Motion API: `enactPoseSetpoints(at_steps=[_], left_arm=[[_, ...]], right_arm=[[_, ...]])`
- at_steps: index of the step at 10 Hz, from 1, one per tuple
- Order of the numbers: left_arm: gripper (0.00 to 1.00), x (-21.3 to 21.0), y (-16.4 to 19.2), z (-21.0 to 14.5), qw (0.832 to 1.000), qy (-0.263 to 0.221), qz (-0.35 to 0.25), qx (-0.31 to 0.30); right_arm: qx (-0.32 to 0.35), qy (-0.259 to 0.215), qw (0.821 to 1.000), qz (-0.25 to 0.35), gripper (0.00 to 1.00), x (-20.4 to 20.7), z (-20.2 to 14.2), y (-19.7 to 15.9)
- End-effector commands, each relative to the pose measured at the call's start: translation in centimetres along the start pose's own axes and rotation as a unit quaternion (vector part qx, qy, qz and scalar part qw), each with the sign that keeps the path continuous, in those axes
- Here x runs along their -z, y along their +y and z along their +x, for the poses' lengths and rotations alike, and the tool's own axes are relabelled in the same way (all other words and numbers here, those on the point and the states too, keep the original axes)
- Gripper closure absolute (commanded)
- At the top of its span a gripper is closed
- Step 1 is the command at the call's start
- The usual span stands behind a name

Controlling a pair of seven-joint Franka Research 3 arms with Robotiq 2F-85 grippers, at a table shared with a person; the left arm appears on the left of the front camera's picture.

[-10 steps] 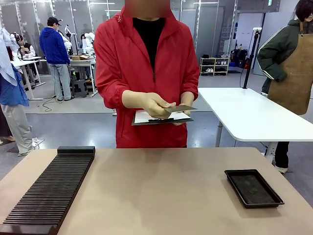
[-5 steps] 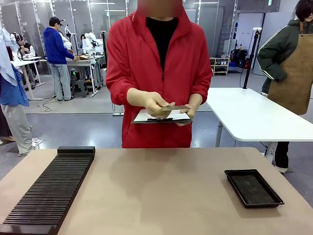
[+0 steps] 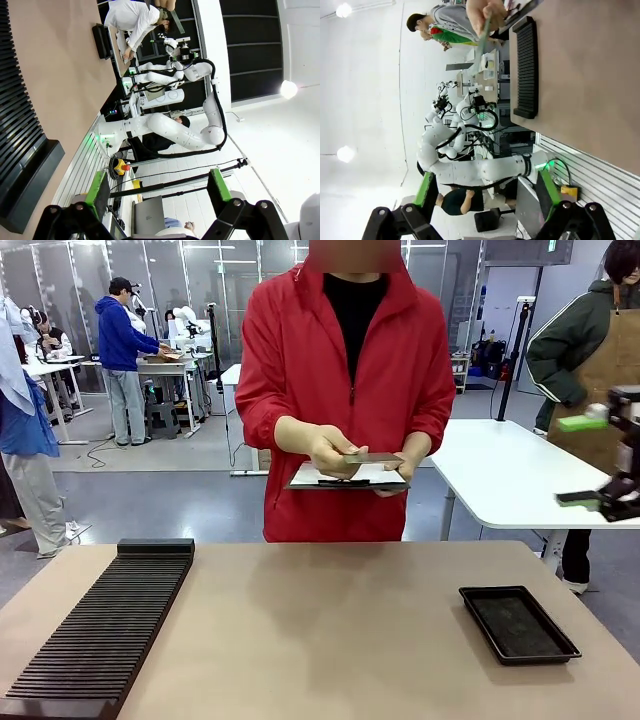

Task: Inspect the PCB.
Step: Pick up the Blank PCB that the human is holding.

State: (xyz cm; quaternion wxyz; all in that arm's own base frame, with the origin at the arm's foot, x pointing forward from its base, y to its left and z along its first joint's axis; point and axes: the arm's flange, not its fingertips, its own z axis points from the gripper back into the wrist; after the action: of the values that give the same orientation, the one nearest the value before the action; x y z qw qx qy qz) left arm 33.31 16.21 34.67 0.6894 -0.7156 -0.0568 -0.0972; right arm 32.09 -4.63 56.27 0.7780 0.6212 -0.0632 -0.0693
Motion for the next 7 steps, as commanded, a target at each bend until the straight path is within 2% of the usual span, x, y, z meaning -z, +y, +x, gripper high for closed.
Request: enactPoseSetpoints(at_steps=[1,7], left_arm=[[0.00,0.0,0.0,-0.1,1.000,-0.001,0.000,0.000],[0.00,0.0,0.0,-0.1,1.000,-0.001,0.000,0.000]], right_arm=[[0.023,-0.003,1.000,0.006,0.00,3.3,2.2,1.5],[0.082,0.043,0.995,0.038,0.00,14.4,6.3,1.7]])
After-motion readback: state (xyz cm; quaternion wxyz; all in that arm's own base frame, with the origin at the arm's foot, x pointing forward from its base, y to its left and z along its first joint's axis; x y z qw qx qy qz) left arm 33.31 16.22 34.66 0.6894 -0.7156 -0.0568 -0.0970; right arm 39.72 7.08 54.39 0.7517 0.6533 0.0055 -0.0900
